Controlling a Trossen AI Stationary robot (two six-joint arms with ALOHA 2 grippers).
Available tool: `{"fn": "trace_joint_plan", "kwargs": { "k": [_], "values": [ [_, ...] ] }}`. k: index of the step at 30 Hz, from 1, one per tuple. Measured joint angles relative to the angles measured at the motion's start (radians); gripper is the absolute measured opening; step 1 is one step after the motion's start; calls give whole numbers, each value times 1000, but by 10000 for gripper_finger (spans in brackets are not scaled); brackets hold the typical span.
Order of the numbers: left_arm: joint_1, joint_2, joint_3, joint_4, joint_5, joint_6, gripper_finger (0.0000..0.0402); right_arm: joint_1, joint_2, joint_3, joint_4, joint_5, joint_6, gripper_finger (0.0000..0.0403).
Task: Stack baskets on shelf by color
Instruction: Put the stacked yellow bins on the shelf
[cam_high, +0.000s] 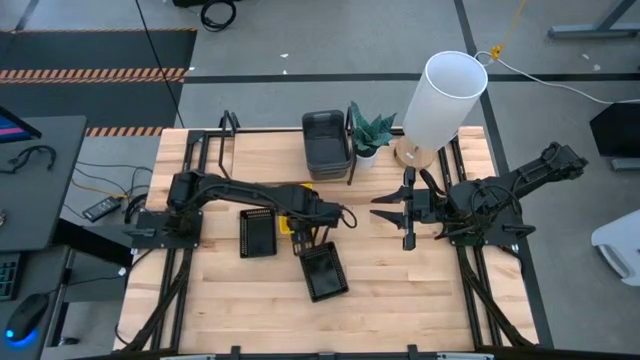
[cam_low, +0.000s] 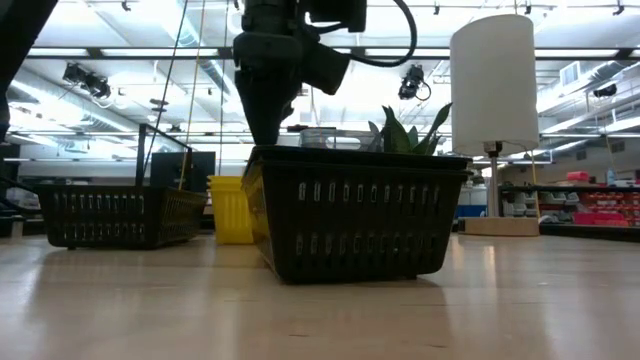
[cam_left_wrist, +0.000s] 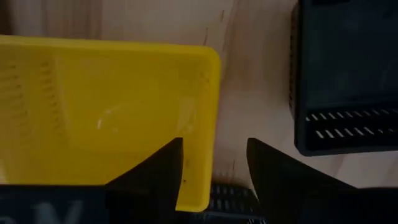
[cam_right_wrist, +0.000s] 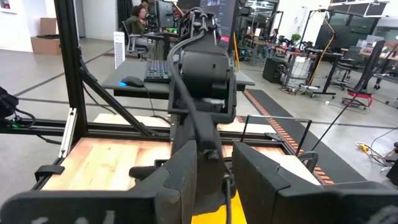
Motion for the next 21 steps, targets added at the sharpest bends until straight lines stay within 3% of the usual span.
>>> {"fn": "trace_joint_plan", "kwargs": {
  "k": [12, 21],
  "values": [
    [-6, 99, 0, 15, -20, 1, 150, 0, 0, 0, -3, 0, 0, 108],
    [-6, 131, -1, 18, -59, 14, 101, 0, 0, 0, -3, 0, 0, 108]
  ]
}}
